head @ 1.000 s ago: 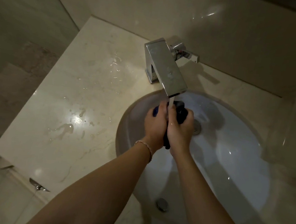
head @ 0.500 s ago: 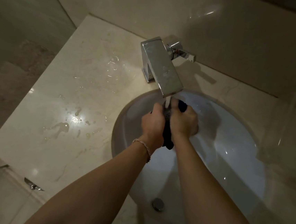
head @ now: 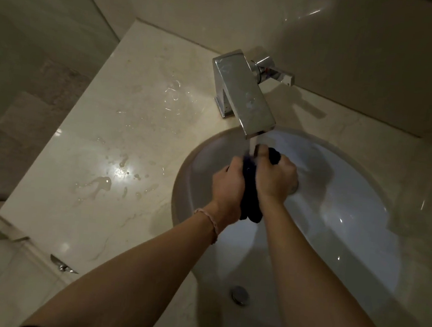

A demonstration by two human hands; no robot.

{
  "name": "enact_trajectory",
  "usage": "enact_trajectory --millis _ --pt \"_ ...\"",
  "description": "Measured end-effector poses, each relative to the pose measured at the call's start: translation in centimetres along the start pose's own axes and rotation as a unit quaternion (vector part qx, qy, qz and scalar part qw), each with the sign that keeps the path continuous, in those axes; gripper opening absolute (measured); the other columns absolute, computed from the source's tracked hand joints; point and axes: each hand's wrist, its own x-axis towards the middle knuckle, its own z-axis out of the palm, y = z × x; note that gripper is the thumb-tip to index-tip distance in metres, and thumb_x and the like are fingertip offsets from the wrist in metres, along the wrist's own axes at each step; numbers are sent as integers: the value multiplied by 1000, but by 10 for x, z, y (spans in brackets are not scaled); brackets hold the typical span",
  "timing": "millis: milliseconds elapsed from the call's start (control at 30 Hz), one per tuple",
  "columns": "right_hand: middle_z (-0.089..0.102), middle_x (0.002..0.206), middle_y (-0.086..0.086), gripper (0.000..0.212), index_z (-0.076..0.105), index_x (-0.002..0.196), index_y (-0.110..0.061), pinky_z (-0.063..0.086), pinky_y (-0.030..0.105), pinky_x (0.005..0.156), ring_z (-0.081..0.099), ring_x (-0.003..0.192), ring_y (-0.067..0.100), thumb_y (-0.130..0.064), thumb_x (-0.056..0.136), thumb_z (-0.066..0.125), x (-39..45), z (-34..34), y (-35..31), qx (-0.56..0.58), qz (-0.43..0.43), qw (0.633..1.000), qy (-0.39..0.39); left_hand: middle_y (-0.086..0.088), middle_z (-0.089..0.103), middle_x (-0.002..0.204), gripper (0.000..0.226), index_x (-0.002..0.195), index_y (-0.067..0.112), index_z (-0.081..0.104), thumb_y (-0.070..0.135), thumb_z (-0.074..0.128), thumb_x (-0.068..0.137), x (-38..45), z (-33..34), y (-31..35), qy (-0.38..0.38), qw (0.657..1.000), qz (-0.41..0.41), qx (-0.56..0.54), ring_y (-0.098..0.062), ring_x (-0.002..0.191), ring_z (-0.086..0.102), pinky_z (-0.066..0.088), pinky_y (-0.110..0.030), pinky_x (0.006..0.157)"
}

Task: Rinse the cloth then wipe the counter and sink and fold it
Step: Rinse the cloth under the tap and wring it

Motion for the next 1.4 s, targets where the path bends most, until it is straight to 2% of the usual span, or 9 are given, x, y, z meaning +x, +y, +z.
enact_trajectory --millis 100,300,500,667,833,967,1067,1267,1400 --pt "55 67 -7 34 63 78 -11 31 11 48 55 63 9 -40 97 57 -4 5 3 9 23 1000 1 -5 54 62 31 70 12 57 25 54 98 2 -6 5 8 999 29 40 -16 54 51 41 -28 50" --pt "69 76 0 26 66 80 -16 54 32 62 66 72 16 -36 92 56 -29 16 -3 78 13 996 -32 -6 53 64 38 63 12 52 22 55 99 26 -6 28 68 984 106 122 -1 45 42 34 -14 44" --pt "55 78 -1 33 65 89 -5 30 3 49 52 73 18 -35 98 56 7 0 -3 -6 6 1000 4 -4 52 61 34 64 13 53 24 55 96 4 9 10 35 998 48 35 -17 57 48 40 -29 51" --pt "55 85 0 32 64 99 -6 26 -9 58 46 68 14 -36 101 52 3 -2 2 -29 1 999 -23 -2 55 58 33 62 13 58 24 60 93 10 7 7 63 995 74 28 -19 61 52 43 -36 61" --pt "67 78 -3 26 67 84 -15 44 17 51 64 71 10 -39 94 62 2 -13 0 94 44 993 -54 -1 72 91 24 98 14 69 36 61 97 27 -4 20 45 988 136 62 -14 86 70 57 -34 80" --pt "67 79 -6 46 66 80 -22 49 19 63 64 77 9 -60 98 47 0 -9 -7 67 45 989 -126 2 71 83 29 90 16 69 36 53 103 15 4 16 -59 987 115 91 -13 79 68 54 -30 71" --pt "70 88 -5 53 69 86 -28 50 29 73 66 86 13 -66 99 35 -7 -5 -10 73 52 984 -154 -3 78 89 39 95 12 77 46 59 98 12 7 13 -23 999 47 15 -20 86 71 56 -36 79" --pt "69 79 -3 39 64 80 -21 57 40 72 66 78 13 -47 101 43 -26 5 -8 64 -39 990 -117 -5 65 74 40 89 2 70 36 54 101 21 2 18 37 995 78 43 -14 66 60 50 -22 54" --pt "62 61 -2 41 59 63 -19 52 34 58 61 61 15 -35 99 48 -22 12 -9 36 -53 996 -68 -5 61 72 27 83 4 65 18 52 103 22 -2 15 26 989 109 97 -9 60 56 46 -18 49"
